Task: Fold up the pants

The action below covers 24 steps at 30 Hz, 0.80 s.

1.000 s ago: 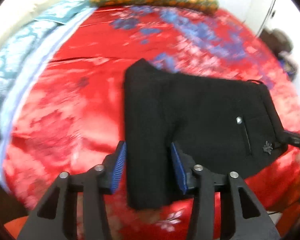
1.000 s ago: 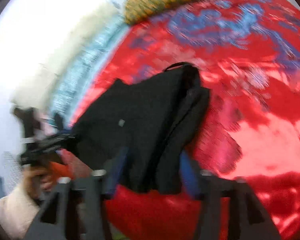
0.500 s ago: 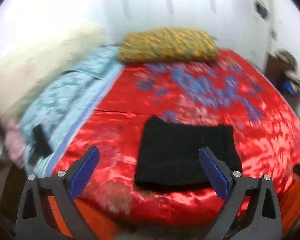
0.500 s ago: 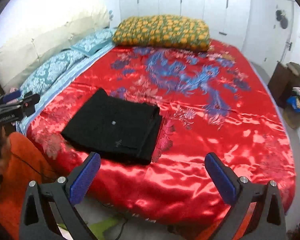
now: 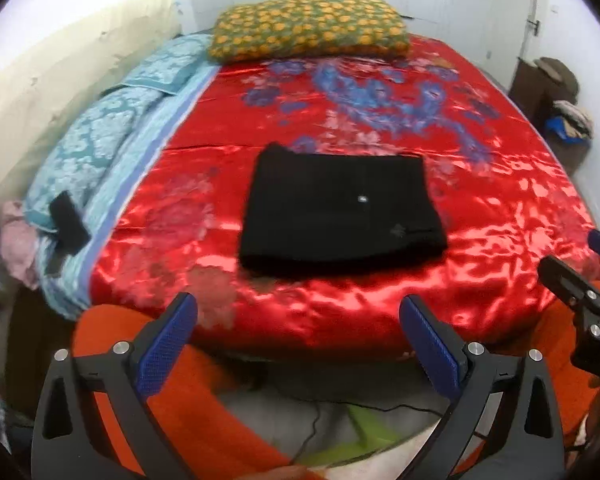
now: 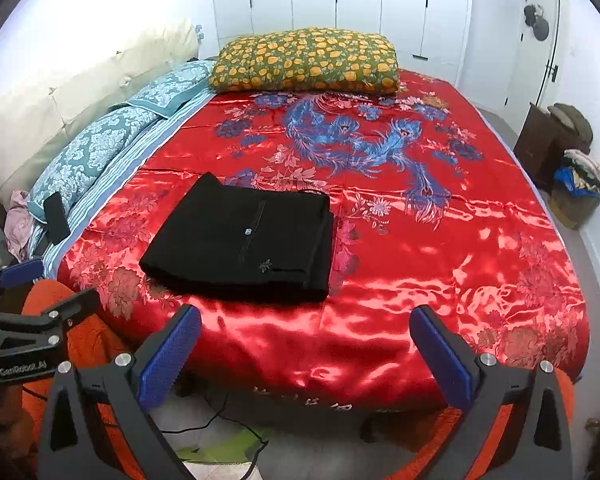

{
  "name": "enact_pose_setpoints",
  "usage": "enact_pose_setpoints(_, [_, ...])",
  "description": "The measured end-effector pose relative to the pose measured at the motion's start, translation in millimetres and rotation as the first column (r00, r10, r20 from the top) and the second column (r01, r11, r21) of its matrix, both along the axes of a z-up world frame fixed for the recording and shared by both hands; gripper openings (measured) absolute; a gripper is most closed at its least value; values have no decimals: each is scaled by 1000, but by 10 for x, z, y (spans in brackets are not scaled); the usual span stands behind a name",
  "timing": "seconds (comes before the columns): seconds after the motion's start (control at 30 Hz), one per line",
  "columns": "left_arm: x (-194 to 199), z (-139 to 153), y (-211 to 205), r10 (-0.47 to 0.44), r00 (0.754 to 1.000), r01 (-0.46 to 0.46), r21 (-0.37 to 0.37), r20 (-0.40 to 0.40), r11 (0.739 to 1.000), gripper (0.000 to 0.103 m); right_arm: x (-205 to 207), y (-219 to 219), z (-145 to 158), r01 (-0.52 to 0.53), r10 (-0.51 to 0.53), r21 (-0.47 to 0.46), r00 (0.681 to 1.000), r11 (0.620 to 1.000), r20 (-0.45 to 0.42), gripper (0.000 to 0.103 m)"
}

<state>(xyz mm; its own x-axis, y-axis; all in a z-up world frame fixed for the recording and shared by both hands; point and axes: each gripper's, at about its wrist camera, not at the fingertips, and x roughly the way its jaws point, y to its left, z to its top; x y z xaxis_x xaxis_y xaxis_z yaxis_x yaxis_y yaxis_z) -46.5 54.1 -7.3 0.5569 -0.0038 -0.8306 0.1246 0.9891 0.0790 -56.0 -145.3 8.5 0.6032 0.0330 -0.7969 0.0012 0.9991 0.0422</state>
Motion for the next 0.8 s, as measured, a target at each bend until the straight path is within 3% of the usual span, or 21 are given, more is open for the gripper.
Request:
enact_pose_setpoints(0.17, [-11,26,73,16,1000,-17,35,23,999,101,50,116,-47,-11,10,-5,1000,1000,-24,103])
enact_pose_setpoints(0.8, [16,23,292,54,998,-53,-18,17,998,101,97,354,-66,-32,29,-73,998,997,-47,103])
